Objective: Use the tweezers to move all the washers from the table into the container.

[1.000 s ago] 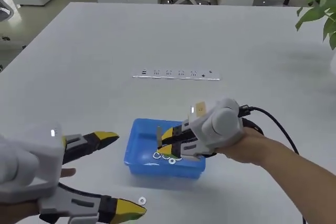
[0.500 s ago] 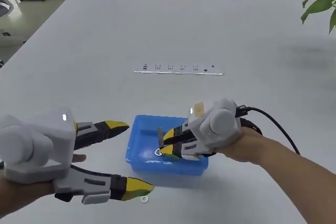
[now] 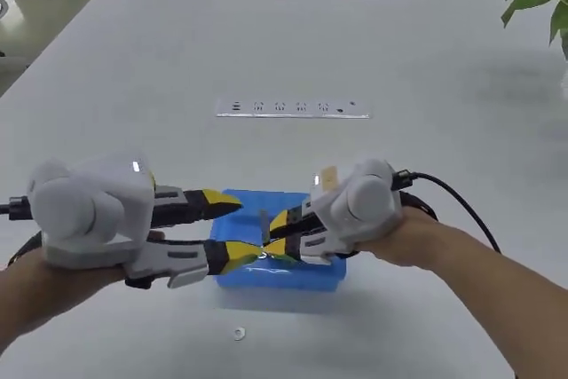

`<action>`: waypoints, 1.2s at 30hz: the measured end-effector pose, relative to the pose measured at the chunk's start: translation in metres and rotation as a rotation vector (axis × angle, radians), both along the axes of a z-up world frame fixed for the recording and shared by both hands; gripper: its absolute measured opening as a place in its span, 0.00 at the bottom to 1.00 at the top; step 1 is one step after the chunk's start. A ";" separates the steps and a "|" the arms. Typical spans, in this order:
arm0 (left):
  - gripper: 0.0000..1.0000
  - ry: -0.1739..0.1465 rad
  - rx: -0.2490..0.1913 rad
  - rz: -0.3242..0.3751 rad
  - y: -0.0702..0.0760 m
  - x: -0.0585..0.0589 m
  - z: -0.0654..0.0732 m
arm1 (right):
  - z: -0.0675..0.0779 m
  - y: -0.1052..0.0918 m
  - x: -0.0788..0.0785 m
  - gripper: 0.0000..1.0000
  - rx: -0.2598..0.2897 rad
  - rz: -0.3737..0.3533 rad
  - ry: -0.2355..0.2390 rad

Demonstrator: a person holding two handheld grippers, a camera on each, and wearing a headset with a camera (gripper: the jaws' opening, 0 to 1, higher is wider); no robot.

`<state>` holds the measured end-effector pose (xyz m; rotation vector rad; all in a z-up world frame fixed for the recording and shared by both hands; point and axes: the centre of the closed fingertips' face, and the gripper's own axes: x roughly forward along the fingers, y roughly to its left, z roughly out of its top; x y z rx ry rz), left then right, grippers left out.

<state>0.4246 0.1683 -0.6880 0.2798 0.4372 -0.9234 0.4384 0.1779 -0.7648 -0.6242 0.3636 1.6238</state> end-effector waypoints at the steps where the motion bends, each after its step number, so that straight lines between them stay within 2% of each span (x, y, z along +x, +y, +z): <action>1: 0.32 -0.008 0.004 -0.003 0.000 0.003 -0.001 | 0.000 0.000 0.000 0.10 0.000 0.001 0.001; 8: 0.21 -0.030 0.031 -0.040 -0.006 0.012 -0.006 | 0.000 -0.001 0.000 0.10 -0.005 0.008 -0.003; 12: 0.17 -0.039 0.031 -0.057 -0.013 0.014 -0.005 | 0.000 -0.001 -0.001 0.10 -0.007 0.013 -0.006; 18: 0.08 -0.042 0.039 -0.081 -0.018 0.014 -0.005 | -0.001 -0.002 -0.001 0.10 -0.015 0.019 -0.012; 27: 0.06 -0.043 0.042 -0.107 -0.020 0.011 -0.006 | -0.003 -0.004 -0.003 0.11 -0.026 0.025 -0.006; 31: 0.05 -0.058 0.053 -0.114 -0.019 0.012 -0.006 | -0.003 -0.004 -0.004 0.12 -0.035 0.029 -0.004; 36: 0.05 -0.047 0.050 -0.111 -0.021 0.009 -0.005 | -0.003 -0.005 -0.007 0.12 -0.043 0.035 0.005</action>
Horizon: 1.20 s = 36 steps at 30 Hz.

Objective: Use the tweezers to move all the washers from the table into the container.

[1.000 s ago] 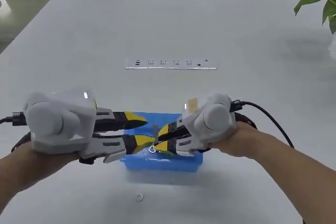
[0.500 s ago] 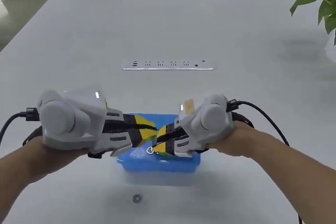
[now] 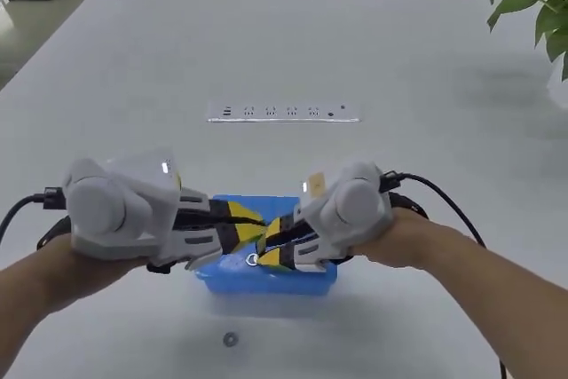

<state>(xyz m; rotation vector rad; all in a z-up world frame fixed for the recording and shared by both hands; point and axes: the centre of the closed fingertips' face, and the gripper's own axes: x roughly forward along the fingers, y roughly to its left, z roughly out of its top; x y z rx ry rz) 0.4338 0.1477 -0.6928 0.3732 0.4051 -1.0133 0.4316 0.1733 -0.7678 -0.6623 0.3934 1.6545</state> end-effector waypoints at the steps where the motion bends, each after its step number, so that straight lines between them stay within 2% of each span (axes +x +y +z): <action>1: 0.04 0.003 -0.001 0.001 0.000 0.000 0.000 | 0.000 0.000 0.000 0.13 -0.001 -0.001 0.001; 5: 0.04 0.017 -0.009 0.008 0.002 -0.001 0.001 | 0.001 -0.001 -0.003 0.14 -0.004 0.000 0.003; 10: 0.04 0.007 -0.012 0.005 0.001 -0.002 0.005 | 0.006 -0.001 -0.002 0.17 0.003 -0.015 0.013; 19: 0.04 0.019 -0.031 0.019 -0.003 -0.004 0.012 | 0.013 -0.006 -0.004 0.20 0.001 -0.035 0.013; 36: 0.04 -0.007 -0.035 0.023 -0.001 -0.012 0.034 | 0.032 -0.028 -0.008 0.30 0.005 -0.126 0.007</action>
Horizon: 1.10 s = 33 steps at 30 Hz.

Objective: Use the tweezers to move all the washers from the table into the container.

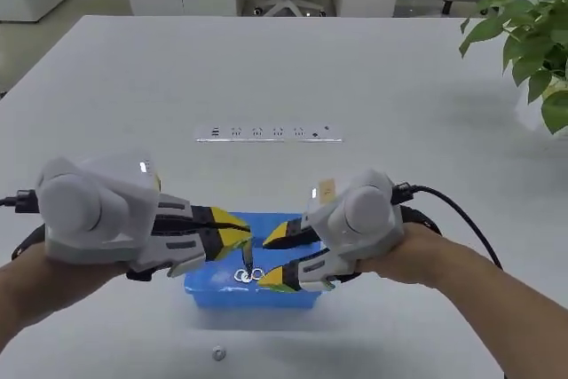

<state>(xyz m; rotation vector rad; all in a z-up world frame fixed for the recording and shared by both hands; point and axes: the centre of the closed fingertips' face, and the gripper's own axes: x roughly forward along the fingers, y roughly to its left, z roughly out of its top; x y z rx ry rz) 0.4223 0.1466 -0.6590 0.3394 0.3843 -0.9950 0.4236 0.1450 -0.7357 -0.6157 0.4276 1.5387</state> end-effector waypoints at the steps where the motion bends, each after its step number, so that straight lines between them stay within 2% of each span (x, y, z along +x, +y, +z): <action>1: 0.04 -0.007 0.002 0.001 0.000 -0.001 0.002 | 0.001 -0.003 0.000 0.30 -0.001 -0.013 0.002; 19: 0.04 -0.011 0.002 0.031 0.009 -0.019 0.018 | 0.015 -0.039 -0.009 0.45 0.015 -0.193 0.023; 25: 0.04 -0.009 0.007 0.035 0.013 -0.029 0.021 | 0.016 -0.050 -0.011 0.51 0.024 -0.256 0.029; 33: 0.04 -0.012 0.010 0.040 0.017 -0.039 0.023 | 0.017 -0.060 -0.017 0.59 0.039 -0.299 0.032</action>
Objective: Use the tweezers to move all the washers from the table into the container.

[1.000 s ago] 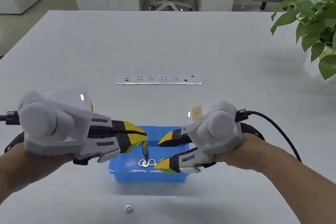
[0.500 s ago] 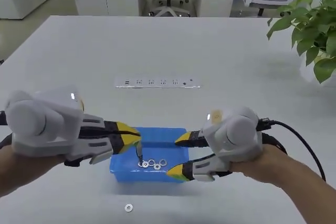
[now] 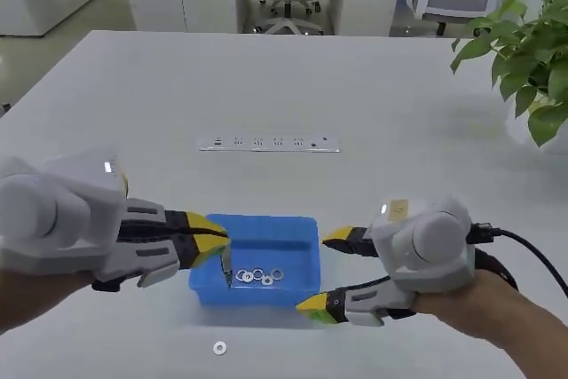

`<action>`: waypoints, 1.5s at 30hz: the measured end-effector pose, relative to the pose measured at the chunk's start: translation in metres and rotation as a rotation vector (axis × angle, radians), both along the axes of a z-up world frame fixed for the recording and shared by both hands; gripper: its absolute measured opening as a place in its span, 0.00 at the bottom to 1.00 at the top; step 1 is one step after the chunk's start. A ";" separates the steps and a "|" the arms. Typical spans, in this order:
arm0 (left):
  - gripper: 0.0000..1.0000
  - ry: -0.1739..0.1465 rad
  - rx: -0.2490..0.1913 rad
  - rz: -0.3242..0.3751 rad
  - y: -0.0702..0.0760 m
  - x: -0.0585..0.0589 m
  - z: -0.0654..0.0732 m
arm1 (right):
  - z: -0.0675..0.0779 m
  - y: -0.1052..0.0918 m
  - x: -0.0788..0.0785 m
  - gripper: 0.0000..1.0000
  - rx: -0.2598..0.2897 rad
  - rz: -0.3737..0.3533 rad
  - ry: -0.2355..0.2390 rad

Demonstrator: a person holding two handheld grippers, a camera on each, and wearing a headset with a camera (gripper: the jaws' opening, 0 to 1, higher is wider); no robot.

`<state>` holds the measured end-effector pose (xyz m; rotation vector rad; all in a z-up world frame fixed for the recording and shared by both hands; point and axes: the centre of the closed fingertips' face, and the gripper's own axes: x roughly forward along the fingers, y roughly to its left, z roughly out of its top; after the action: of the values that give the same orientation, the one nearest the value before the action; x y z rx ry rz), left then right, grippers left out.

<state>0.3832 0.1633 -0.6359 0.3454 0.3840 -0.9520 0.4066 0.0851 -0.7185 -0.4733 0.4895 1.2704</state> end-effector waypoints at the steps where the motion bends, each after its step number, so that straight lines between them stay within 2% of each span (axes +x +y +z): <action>1: 0.04 0.001 -0.001 0.000 0.000 -0.002 0.000 | 0.000 -0.001 0.000 0.60 0.000 -0.004 -0.001; 17: 0.04 0.038 0.000 0.002 0.001 -0.026 -0.018 | 0.002 -0.014 -0.011 0.80 0.038 -0.060 0.029; 22: 0.04 0.049 0.000 0.002 0.001 -0.029 -0.024 | 0.003 -0.014 -0.015 0.88 0.056 -0.065 0.037; 33: 0.04 0.065 -0.002 0.002 0.000 -0.032 -0.034 | 0.003 -0.013 -0.019 0.99 0.071 -0.077 0.053; 45: 0.04 0.074 0.003 0.004 0.004 -0.035 -0.047 | -0.003 -0.015 -0.025 1.00 0.055 -0.072 0.064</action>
<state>0.3480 0.1671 -0.6828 0.3129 0.4534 -0.9621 0.3811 0.0705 -0.7218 -0.3669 0.5199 1.2290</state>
